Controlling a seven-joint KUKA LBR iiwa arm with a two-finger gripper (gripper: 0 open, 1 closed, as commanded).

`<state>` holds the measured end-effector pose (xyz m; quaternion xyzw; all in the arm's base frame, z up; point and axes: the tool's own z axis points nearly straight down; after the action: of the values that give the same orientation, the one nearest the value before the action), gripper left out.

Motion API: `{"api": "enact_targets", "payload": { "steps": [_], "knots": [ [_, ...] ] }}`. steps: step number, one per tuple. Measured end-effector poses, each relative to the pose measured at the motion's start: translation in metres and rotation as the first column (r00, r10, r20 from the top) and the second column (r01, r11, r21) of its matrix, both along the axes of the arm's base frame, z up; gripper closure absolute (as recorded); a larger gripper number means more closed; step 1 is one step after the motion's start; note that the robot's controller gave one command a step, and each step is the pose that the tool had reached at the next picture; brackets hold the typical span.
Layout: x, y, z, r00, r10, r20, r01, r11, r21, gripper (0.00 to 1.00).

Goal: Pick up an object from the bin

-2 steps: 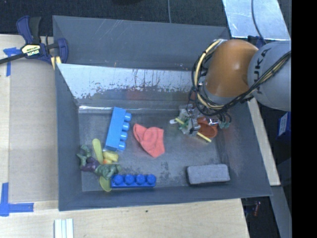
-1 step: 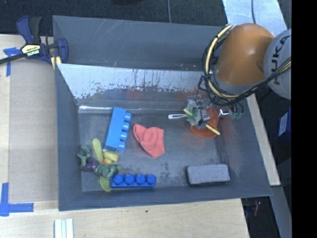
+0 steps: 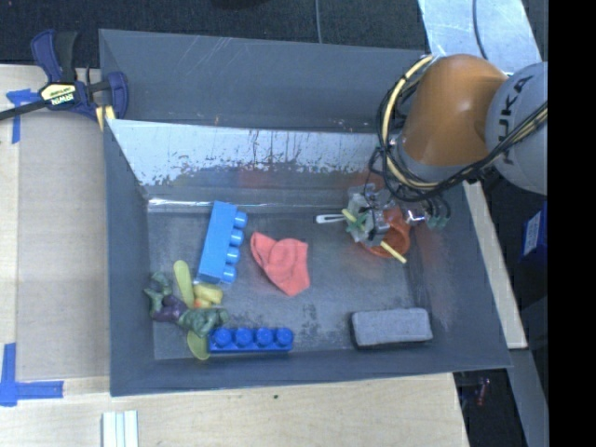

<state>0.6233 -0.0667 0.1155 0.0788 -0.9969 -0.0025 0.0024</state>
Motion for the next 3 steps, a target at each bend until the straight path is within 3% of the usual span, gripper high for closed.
{"api": "enact_targets", "payload": {
  "steps": [1, 2, 3],
  "knots": [
    [0.002, 0.003, -0.024, 1.0, -0.004, 0.009, 0.004, 1.0, 0.001, 1.0],
    [0.0, 0.004, 0.034, 1.0, -0.013, 0.005, 0.013, 1.0, 0.002, 1.0],
    [0.006, -0.004, -0.042, 0.996, -0.09, 0.004, 0.09, 0.996, 0.014, 1.0]
  ]
}}
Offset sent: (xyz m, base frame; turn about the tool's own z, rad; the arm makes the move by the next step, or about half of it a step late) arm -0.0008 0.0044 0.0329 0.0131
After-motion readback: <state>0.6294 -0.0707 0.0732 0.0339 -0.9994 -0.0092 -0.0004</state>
